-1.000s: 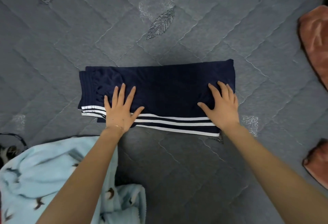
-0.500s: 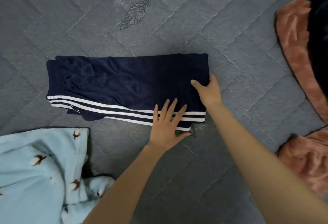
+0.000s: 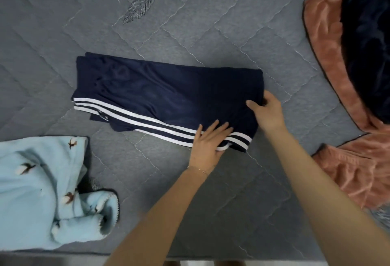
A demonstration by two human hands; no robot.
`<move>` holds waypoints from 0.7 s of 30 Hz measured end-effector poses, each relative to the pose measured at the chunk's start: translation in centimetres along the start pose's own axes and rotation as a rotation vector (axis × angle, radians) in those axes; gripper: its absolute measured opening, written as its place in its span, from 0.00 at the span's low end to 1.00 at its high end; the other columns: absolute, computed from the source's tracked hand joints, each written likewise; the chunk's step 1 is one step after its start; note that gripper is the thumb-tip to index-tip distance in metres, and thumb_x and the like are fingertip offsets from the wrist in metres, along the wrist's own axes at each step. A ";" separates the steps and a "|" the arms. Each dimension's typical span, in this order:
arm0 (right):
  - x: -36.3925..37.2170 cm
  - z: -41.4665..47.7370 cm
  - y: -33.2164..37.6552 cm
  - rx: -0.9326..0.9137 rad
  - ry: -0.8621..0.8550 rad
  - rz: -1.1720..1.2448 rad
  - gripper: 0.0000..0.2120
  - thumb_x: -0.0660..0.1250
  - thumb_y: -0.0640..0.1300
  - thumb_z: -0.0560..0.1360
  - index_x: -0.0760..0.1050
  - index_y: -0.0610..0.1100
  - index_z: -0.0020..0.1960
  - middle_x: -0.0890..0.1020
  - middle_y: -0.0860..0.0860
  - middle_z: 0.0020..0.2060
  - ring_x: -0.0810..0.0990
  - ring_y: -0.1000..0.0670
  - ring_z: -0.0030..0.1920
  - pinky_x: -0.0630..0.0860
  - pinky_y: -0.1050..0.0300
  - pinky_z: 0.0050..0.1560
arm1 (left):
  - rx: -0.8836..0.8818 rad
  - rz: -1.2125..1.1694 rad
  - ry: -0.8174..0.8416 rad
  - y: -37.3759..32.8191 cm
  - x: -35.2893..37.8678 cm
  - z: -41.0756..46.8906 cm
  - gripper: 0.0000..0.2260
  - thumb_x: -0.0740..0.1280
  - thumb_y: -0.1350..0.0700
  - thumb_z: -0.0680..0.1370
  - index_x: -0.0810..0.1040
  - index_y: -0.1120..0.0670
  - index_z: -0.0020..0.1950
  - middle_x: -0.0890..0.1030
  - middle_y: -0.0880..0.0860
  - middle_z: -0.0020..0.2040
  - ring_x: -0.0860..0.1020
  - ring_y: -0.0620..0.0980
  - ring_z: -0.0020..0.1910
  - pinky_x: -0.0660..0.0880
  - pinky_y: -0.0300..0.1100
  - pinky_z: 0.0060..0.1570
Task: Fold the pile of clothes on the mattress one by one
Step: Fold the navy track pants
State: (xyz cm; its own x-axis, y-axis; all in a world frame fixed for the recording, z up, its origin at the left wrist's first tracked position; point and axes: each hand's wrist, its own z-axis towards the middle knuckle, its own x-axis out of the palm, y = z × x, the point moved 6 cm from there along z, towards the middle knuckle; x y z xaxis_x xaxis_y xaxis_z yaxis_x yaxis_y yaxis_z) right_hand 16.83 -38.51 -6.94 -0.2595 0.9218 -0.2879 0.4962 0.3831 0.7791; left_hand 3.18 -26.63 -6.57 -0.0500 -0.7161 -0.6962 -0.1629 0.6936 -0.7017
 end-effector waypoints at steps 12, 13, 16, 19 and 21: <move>-1.9 -3.7 -0.2 0.014 0.050 0.173 0.15 0.65 0.34 0.77 0.72 0.50 0.58 0.80 0.54 0.53 0.81 0.59 0.51 0.80 0.60 0.50 | -0.194 -0.525 0.317 -4.7 2.3 -2.8 0.42 0.75 0.45 0.70 0.54 0.45 0.77 0.60 0.42 0.76 0.58 0.38 0.74 0.57 0.35 0.72; -1.1 -4.0 0.5 -0.014 0.055 0.180 0.15 0.65 0.33 0.77 0.71 0.50 0.58 0.80 0.53 0.53 0.80 0.60 0.50 0.80 0.62 0.50 | -0.261 -0.649 0.260 -4.6 1.3 -2.8 0.40 0.75 0.46 0.70 0.56 0.43 0.76 0.64 0.39 0.72 0.63 0.35 0.70 0.62 0.31 0.68; 2.2 -4.7 2.9 -0.079 0.095 0.137 0.18 0.66 0.34 0.76 0.68 0.50 0.61 0.78 0.52 0.55 0.79 0.60 0.52 0.79 0.62 0.50 | -0.412 -0.782 -0.037 -3.2 -2.1 -2.5 0.31 0.75 0.51 0.70 0.63 0.43 0.68 0.74 0.38 0.61 0.74 0.36 0.60 0.72 0.31 0.57; 6.0 -5.2 5.4 -0.149 0.149 0.039 0.17 0.65 0.34 0.76 0.68 0.51 0.58 0.78 0.52 0.52 0.79 0.52 0.55 0.80 0.50 0.54 | -0.516 -0.774 -0.183 -1.3 -5.0 -1.9 0.27 0.76 0.52 0.71 0.64 0.43 0.62 0.77 0.39 0.54 0.77 0.35 0.53 0.75 0.34 0.53; 8.8 -5.5 6.9 -0.174 0.199 -0.001 0.16 0.63 0.33 0.77 0.69 0.51 0.57 0.78 0.51 0.50 0.80 0.50 0.53 0.80 0.49 0.53 | -0.604 -0.792 -0.219 0.9 -6.6 -1.6 0.24 0.74 0.54 0.72 0.65 0.45 0.62 0.78 0.42 0.52 0.78 0.37 0.50 0.76 0.37 0.53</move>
State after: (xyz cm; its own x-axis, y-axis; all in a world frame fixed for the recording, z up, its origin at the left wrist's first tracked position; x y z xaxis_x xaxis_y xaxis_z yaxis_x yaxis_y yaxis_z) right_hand 13.40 -28.10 -1.08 -0.4265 0.8849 -0.1871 0.3500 0.3522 0.8680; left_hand 1.81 -21.43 -2.38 0.4598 -0.8799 -0.1198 -0.5436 -0.1723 -0.8214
